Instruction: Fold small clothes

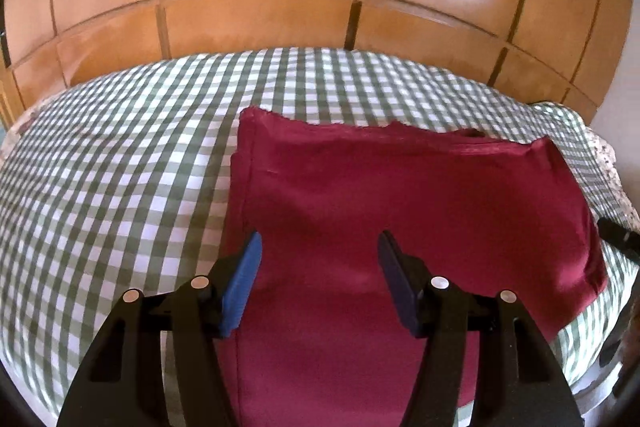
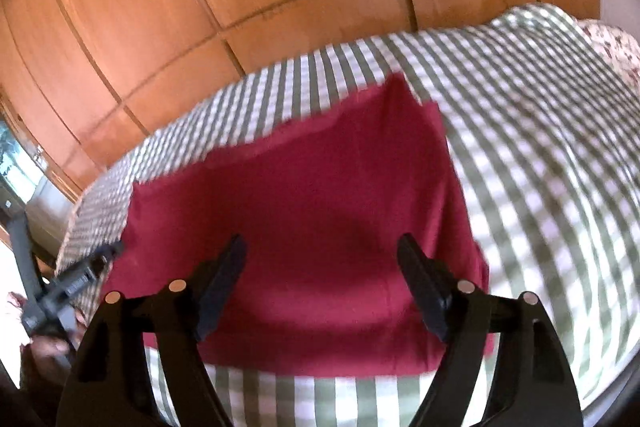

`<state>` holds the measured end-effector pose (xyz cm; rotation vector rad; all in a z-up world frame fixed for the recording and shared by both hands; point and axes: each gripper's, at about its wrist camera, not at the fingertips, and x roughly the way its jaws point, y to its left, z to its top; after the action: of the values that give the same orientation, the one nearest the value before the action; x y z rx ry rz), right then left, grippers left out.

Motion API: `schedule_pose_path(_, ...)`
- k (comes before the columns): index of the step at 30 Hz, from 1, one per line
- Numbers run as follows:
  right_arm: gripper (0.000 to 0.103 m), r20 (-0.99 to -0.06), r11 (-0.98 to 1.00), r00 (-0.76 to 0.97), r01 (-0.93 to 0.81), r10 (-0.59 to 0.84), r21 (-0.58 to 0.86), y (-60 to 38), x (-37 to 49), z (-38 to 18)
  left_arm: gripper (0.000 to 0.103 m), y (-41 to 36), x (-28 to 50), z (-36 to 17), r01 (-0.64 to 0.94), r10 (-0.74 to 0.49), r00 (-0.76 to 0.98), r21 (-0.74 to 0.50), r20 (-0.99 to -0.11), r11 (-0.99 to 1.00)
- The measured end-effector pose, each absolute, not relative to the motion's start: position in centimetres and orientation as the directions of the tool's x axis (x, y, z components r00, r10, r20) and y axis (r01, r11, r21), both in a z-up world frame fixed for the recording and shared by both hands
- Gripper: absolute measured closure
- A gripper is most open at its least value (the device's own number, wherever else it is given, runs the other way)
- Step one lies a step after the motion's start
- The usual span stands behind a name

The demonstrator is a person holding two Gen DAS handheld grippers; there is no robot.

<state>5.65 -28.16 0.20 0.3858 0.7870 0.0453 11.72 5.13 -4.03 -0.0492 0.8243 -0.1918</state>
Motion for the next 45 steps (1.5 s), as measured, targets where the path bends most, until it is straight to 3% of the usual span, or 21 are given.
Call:
schedule_pose_path(7,0.029,-0.774,0.941,0.619,0.168,0.132,0.295,-30.8,13.7,-2.5,0.043,6.2,13.9,-6.6,0.115,-0.193,0.592,-0.155,-0.782,0.981)
schedule_pose_path(9,0.036,-0.811,0.937,0.575,0.212,0.11,0.277,-32.1,15.5,-4.4,0.043,6.2,14.1,-7.1,0.117,-0.187,0.593,-0.145,-0.783,0.982)
schedule_pose_path(13,0.036,-0.782,0.927,0.606,0.194,0.142,0.319,-32.9,15.0,-3.7,0.039,6.4,14.3,-7.3,0.109,-0.179,0.592,-0.142,-0.786,0.984)
schedule_pose_path(18,0.021,-0.735,0.909,0.664,0.214,0.133,0.358,-34.3,10.5,-2.0,0.039,7.1,14.0,-6.7,0.088,-0.19,0.595,-0.172,-0.781,0.981)
schedule_pose_path(21,0.02,-0.747,0.869,0.624,0.212,0.231,0.447,-34.8,8.2,-3.9,0.039,7.5,12.7,-5.7,0.054,-0.155,0.632,-0.156,-0.76,0.986)
schedule_pose_path(31,0.019,-0.755,0.845,0.591,0.22,0.282,0.488,-32.2,4.0,-5.9,0.039,8.7,9.5,-5.5,-0.006,-0.1,0.643,-0.135,-0.76,0.991)
schedule_pose_path(37,0.046,-0.802,0.881,0.555,0.239,0.22,0.407,-31.2,4.5,-5.4,0.039,9.3,8.6,-4.9,-0.032,-0.083,0.669,-0.14,-0.738,0.99)
schedule_pose_path(39,0.064,-0.807,0.885,0.548,0.234,0.222,0.402,-30.9,4.7,-5.2,0.039,9.4,8.4,-4.8,-0.029,-0.081,0.673,-0.136,-0.735,0.99)
schedule_pose_path(42,0.075,-0.81,0.886,0.544,0.236,0.219,0.398,-30.4,4.8,-4.6,0.039,9.6,8.2,-4.6,-0.019,-0.103,0.677,-0.157,-0.729,0.987)
schedule_pose_path(45,0.078,-0.8,0.886,0.557,0.227,0.222,0.404,-29.9,5.1,-3.6,0.039,9.7,8.0,-4.4,-0.006,-0.128,0.673,-0.179,-0.728,0.984)
